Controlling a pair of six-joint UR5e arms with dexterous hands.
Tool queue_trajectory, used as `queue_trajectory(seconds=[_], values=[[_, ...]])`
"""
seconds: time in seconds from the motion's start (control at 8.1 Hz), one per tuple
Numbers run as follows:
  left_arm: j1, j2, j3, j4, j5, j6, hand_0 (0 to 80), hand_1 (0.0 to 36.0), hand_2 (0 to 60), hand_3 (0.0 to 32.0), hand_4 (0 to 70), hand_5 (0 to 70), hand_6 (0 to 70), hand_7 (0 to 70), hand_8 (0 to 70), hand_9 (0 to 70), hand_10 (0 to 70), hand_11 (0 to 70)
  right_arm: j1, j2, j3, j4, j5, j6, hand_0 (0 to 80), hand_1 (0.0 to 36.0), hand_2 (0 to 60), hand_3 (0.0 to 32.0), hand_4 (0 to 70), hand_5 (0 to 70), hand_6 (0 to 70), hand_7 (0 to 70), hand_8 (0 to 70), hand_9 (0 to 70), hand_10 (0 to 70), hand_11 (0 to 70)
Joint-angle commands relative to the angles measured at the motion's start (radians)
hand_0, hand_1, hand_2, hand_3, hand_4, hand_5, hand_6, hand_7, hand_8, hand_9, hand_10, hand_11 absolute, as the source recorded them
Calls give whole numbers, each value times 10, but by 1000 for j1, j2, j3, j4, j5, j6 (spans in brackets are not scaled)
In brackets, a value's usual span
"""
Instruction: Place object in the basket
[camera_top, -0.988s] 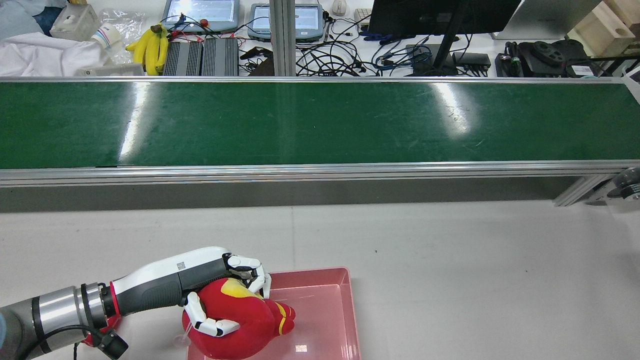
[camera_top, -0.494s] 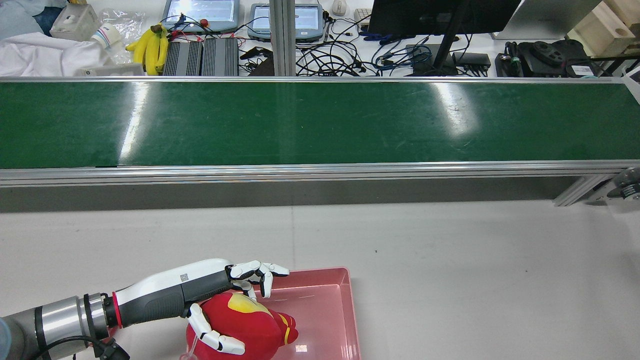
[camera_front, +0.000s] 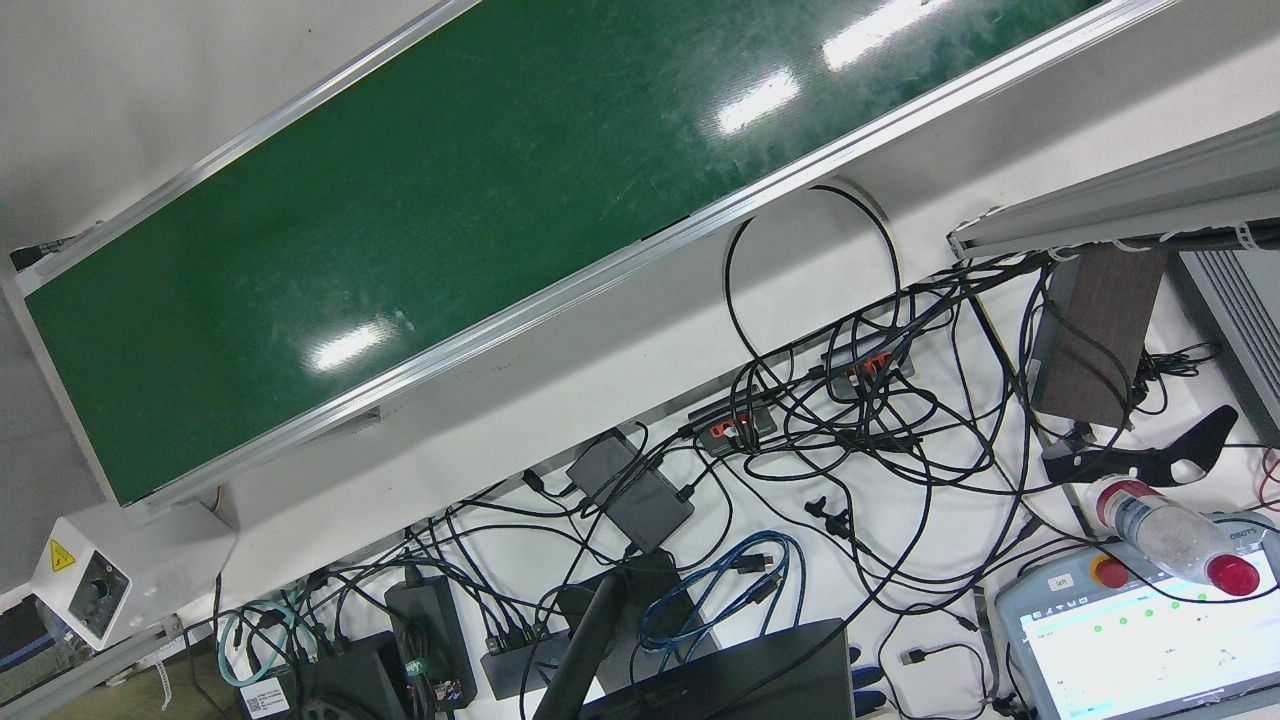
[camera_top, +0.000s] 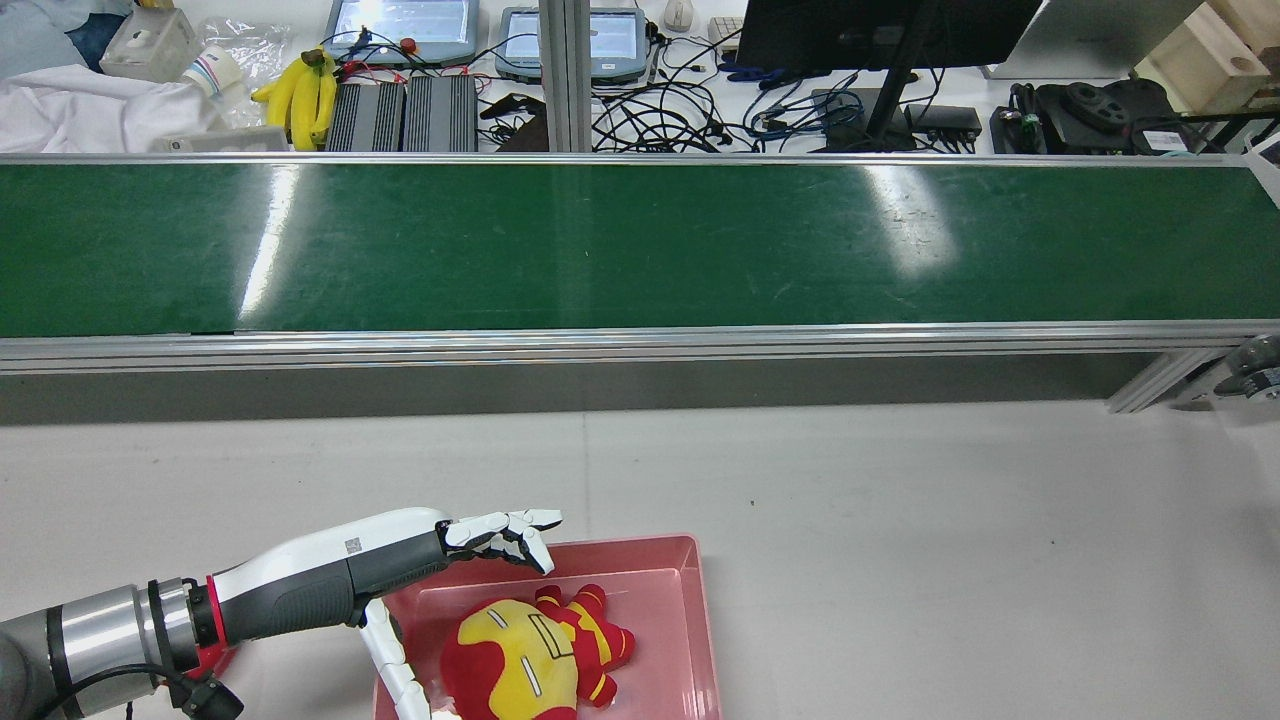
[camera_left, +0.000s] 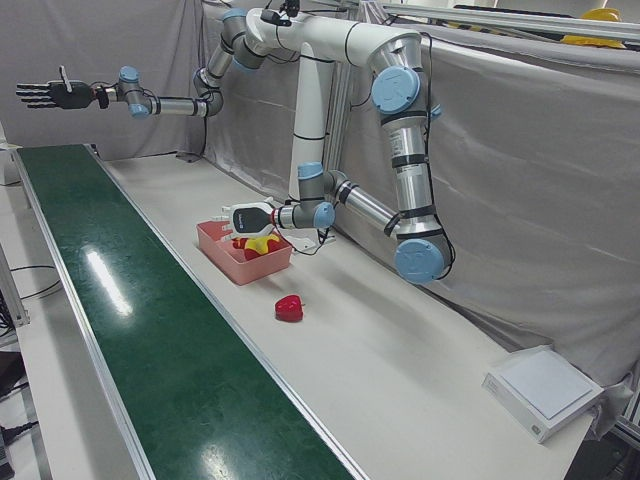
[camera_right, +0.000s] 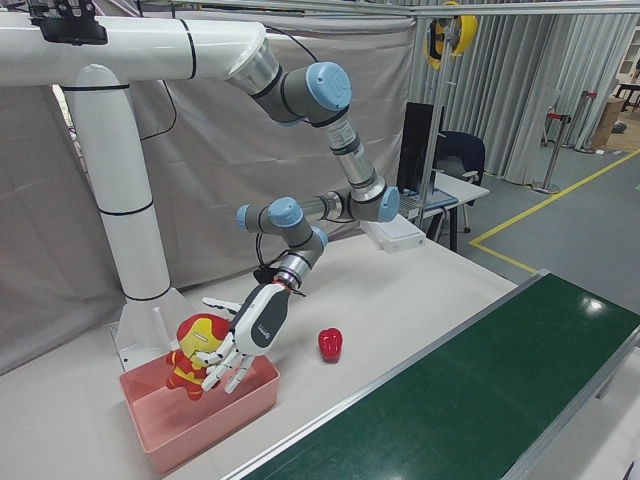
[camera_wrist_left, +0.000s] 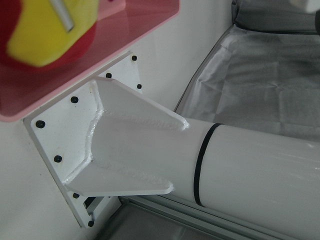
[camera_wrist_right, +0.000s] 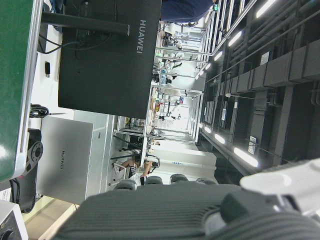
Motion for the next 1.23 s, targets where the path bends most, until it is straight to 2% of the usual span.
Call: queue_trajectory(seconds=[0.0, 0.12, 0.25, 0.37, 0.49, 0.86, 0.99, 1.11], values=[[-122, 43, -61, 45, 9, -6, 463, 58, 7, 54, 83, 392, 34, 102, 167, 168, 98, 148, -1, 0, 0, 0, 0, 0, 0, 0, 0, 0, 0, 0, 0, 0, 0, 0, 0, 0], [-158, 103, -133, 45, 9, -10, 455, 62, 54, 32, 95, 391, 40, 99, 157, 166, 107, 161, -2, 0, 0, 0, 0, 0, 0, 0, 0, 0, 0, 0, 0, 0, 0, 0, 0, 0], [-203, 140, -169, 36, 9, -15, 417, 59, 113, 4, 92, 405, 46, 102, 157, 169, 111, 165, -2, 0, 0, 0, 0, 0, 0, 0, 0, 0, 0, 0, 0, 0, 0, 0, 0, 0], [-241, 143, -171, 14, 11, -20, 410, 62, 145, 0, 93, 435, 52, 110, 164, 186, 124, 184, -2, 0, 0, 0, 0, 0, 0, 0, 0, 0, 0, 0, 0, 0, 0, 0, 0, 0], [-275, 143, -169, -10, 9, -61, 404, 65, 180, 0, 107, 494, 69, 137, 179, 213, 142, 210, -2, 0, 0, 0, 0, 0, 0, 0, 0, 0, 0, 0, 0, 0, 0, 0, 0, 0], [-396, 142, -168, -53, 0, -185, 421, 55, 172, 0, 182, 700, 139, 238, 257, 317, 208, 304, 0, 0, 0, 0, 0, 0, 0, 0, 0, 0, 0, 0, 0, 0, 0, 0, 0, 0], [-427, 139, -168, -63, -21, -222, 426, 50, 172, 0, 218, 700, 172, 281, 290, 356, 224, 326, 0, 0, 0, 0, 0, 0, 0, 0, 0, 0, 0, 0, 0, 0, 0, 0, 0, 0], [-448, 137, -169, -64, -79, -257, 430, 52, 188, 0, 234, 700, 196, 316, 308, 384, 233, 338, 0, 0, 0, 0, 0, 0, 0, 0, 0, 0, 0, 0, 0, 0, 0, 0, 0, 0]])
